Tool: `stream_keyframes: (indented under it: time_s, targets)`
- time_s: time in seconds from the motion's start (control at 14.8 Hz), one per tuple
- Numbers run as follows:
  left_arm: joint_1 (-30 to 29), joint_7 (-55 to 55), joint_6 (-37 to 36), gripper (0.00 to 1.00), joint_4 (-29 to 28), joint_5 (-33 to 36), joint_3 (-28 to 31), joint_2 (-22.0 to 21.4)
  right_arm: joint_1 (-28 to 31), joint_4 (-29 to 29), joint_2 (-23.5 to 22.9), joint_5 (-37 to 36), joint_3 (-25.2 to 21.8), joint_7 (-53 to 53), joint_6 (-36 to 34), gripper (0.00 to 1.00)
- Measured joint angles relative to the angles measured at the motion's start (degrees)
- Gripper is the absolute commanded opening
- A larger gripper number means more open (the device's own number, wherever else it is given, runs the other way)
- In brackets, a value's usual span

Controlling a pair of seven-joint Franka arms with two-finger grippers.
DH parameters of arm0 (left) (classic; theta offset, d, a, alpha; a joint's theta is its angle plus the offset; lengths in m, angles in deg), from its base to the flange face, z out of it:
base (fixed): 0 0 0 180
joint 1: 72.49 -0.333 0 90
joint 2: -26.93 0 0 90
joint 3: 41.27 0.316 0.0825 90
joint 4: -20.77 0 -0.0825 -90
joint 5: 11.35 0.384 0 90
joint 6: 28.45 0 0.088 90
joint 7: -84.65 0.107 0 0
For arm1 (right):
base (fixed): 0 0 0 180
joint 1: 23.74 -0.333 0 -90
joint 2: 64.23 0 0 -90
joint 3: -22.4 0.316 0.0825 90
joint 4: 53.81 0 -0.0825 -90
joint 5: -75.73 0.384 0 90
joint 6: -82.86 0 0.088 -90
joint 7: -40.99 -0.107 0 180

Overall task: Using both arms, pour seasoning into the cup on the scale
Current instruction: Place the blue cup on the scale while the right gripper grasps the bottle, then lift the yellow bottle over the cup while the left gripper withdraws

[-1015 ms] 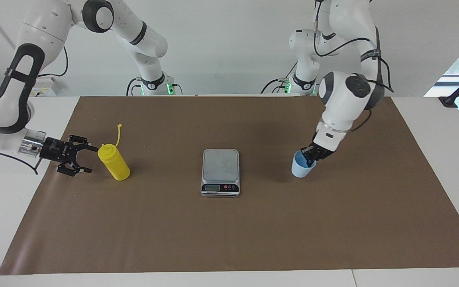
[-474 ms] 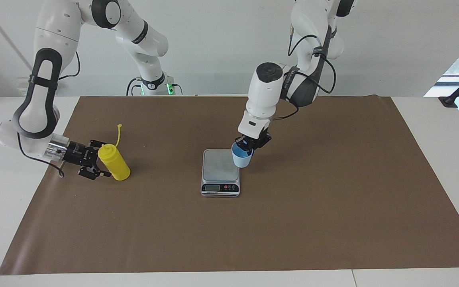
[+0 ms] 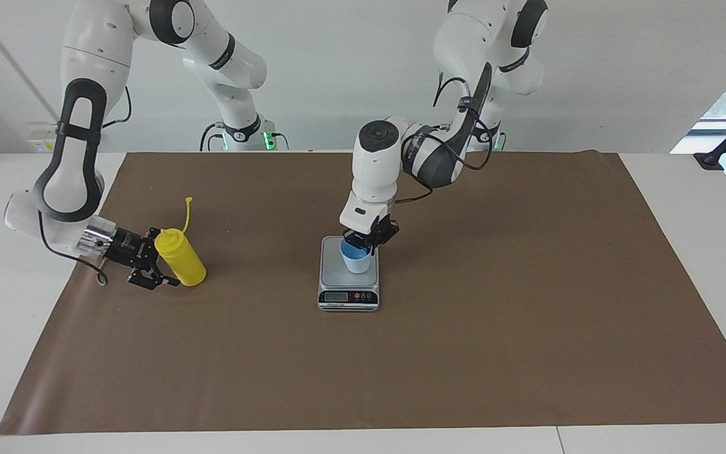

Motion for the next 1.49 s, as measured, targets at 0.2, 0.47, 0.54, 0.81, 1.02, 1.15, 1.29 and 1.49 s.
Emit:
stream_keyframes:
  time_s: [0.2, 0.47, 0.54, 0.81, 1.02, 1.15, 1.29, 1.49]
  targets:
    - [0.01, 0.00, 1.42, 0.00, 0.00, 0.00, -0.06, 0.17, 0.03, -0.21, 0.14, 0.05, 0.00, 0.00, -0.02, 0.31]
    - [0.08, 0.01, 1.49, 1.00, -0.01, 0.00, -0.10, 0.28, 0.00, -0.46, 0.23, 0.60, 0.02, 0.00, 0.20, 0.00]
    - [0.11, 0.02, 1.49, 1.00, 0.00, 0.00, -0.10, 0.27, -0.01, -0.49, 0.23, 0.75, 0.07, 0.00, 0.26, 0.00]
    - [0.27, 0.05, 1.46, 1.00, -0.10, 0.00, -0.05, -1.42, -1.98, -0.15, 0.24, 1.22, 0.27, -0.57, 0.87, 0.00]
    - [-0.39, 0.84, 0.62, 1.00, -2.98, 0.05, 0.71, -6.64, -3.77, 2.12, 0.43, 1.09, 0.33, -5.35, 0.87, 0.00]
    - [-3.30, 5.03, 0.21, 1.00, -6.35, 0.16, 1.05, -10.48, -5.72, 4.16, 0.83, -1.30, 0.36, -10.15, 0.88, 0.00]
    - [-7.76, 11.72, -2.04, 1.00, -9.13, 0.16, 1.21, -13.81, -9.10, 6.25, 1.98, -5.72, 0.39, -16.43, 1.51, 0.00]
    - [-14.65, 22.70, -7.42, 1.00, -10.28, 0.16, 1.32, -17.50, -17.05, 7.56, 5.28, -16.29, 0.49, -26.34, 6.50, 0.00]
